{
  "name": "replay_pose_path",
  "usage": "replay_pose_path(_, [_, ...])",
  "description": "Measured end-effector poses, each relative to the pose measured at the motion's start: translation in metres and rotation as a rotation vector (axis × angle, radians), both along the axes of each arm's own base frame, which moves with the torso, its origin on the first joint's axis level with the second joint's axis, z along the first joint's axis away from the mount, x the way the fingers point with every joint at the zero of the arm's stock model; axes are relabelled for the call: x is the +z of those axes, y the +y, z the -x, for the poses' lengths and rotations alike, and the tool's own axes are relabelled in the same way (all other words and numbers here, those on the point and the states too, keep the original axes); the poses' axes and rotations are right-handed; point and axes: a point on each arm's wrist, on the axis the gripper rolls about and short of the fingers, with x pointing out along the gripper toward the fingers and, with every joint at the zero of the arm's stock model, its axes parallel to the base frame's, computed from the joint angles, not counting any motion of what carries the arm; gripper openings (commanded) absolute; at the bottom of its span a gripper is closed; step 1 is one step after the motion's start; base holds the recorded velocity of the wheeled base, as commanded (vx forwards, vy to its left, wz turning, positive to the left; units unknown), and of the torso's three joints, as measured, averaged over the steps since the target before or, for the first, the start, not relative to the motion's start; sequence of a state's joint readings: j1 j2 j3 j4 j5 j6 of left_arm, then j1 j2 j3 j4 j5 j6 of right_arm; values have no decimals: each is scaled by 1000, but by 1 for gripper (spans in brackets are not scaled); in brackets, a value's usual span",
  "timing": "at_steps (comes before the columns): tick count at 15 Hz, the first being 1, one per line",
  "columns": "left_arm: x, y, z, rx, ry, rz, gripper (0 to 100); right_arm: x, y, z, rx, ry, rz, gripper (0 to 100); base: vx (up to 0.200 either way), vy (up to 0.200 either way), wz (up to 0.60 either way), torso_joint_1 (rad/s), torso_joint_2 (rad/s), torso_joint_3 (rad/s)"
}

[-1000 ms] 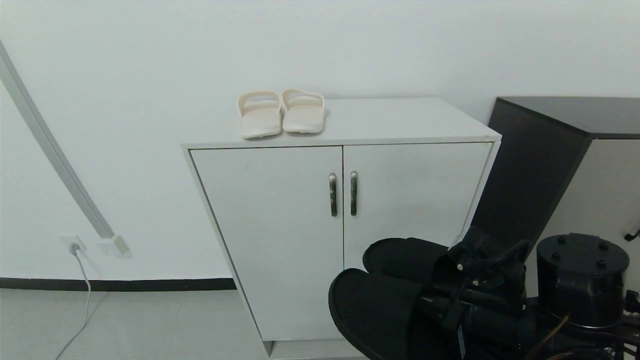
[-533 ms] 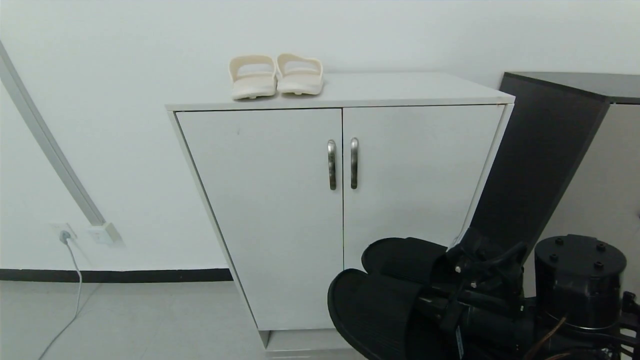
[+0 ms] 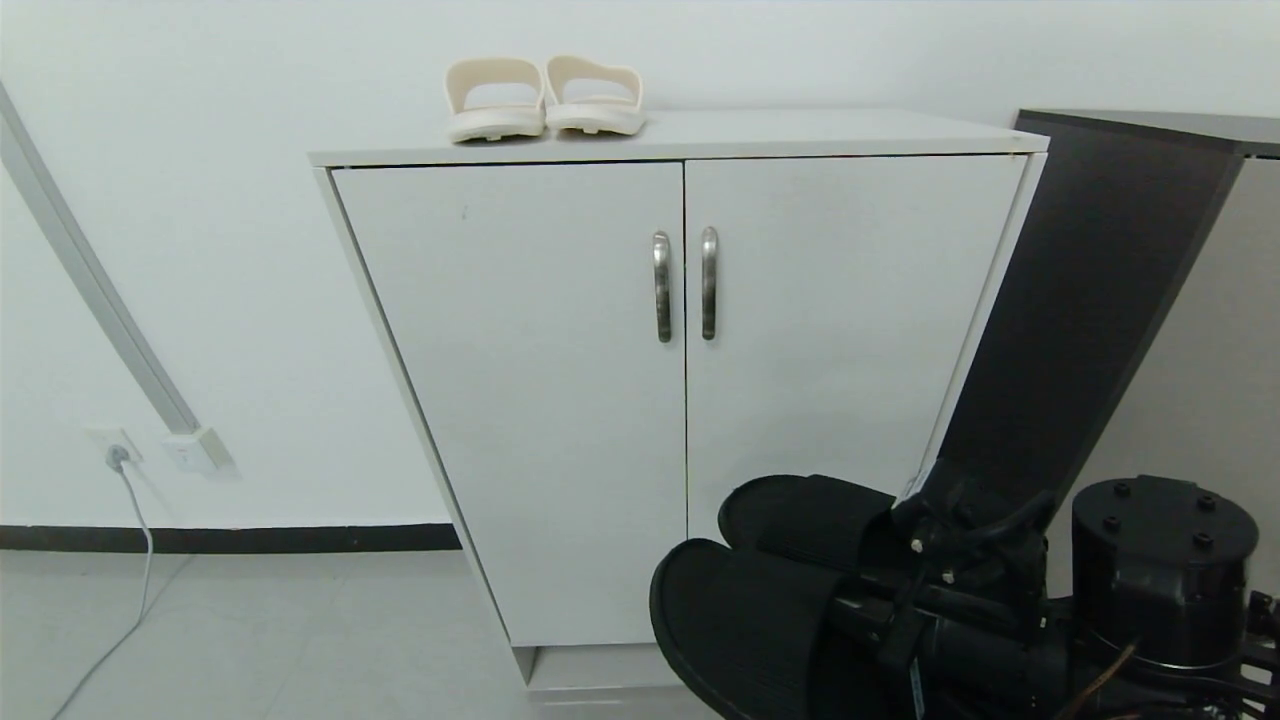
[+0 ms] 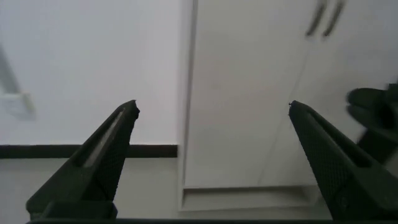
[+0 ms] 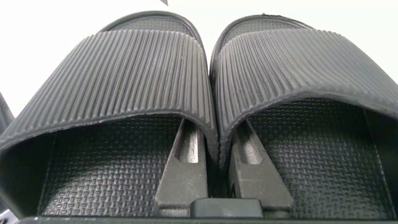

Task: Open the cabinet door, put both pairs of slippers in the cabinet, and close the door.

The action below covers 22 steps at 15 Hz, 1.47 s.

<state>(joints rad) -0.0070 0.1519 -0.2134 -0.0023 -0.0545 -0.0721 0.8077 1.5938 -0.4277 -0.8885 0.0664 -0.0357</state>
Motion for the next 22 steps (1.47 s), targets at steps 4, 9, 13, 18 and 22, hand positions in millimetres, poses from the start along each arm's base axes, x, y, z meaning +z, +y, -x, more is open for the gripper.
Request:
replay_pose_path(4, [33,-4,-33,-175,71,15,100,1,0,0,-3,-8,-6,0,0,0,0,1,1,13])
replay_pose_path(9, [68,-12,-90,-429,90,17,100,1,0,0,-4,-8,-9,0,0,0,0,0,0,0])
replay_pose_path(13, [100,-31,-136,-579,141,59,100,1,0,0,-2,-6,-13,0,0,0,0,0,0,0])
replay_pose_path(18, [133,-88,-186,-722,183,100,100,0,0,0,1,1,-11,0,0,0,0,0,0,0])
replay_pose_path(22, [141,-139,-229,-819,168,144,100,-2,-1,1,3,7,-1,0,0,0,0,0,0,0])
